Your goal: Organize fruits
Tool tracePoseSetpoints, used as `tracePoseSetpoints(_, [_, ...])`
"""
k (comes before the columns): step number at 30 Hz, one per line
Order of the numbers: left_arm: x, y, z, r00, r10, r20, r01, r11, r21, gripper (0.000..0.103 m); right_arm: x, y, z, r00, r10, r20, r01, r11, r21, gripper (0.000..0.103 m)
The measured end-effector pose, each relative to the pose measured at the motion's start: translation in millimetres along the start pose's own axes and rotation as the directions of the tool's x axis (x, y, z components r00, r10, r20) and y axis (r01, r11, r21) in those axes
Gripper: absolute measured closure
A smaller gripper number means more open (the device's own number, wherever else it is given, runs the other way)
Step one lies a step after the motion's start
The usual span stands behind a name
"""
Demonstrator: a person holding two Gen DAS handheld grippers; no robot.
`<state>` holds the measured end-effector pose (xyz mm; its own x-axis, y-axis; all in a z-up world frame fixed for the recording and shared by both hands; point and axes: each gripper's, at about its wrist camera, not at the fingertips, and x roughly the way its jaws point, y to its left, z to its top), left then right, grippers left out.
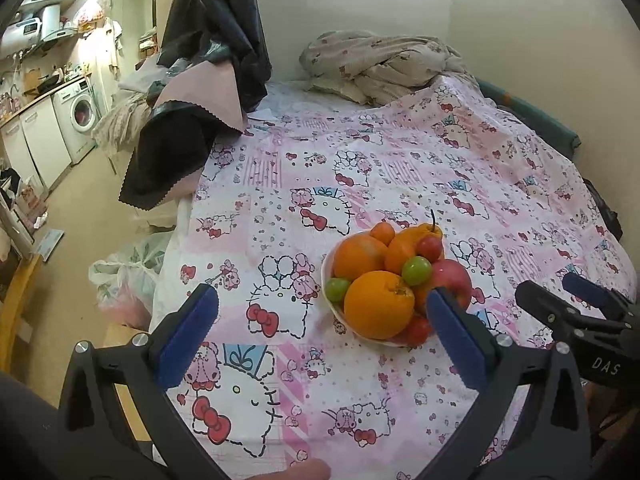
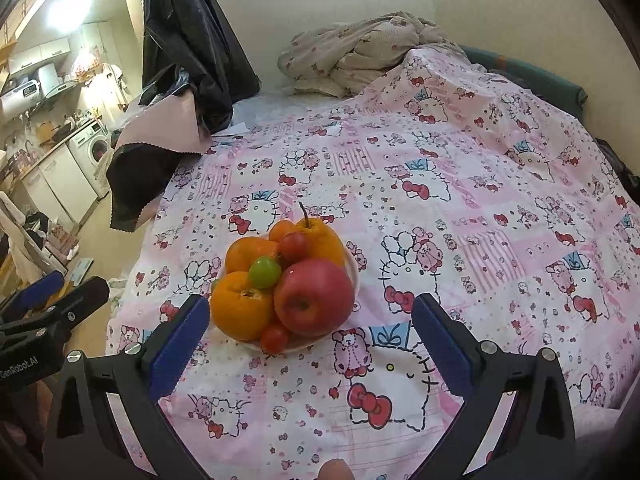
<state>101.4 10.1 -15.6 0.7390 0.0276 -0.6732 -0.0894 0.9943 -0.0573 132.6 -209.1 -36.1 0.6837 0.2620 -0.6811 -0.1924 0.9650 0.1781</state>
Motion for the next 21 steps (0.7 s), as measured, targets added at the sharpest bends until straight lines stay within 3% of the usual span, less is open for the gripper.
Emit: tracePoseSetpoints(21, [-1.7,-0.9,1.5,1.000,-0.002,0.003,0.002,1.000,-0.004,0.000,-1.0,1.6,1.4,1.000,-0.002,0.005,0.002,1.000,-0.008,0.000])
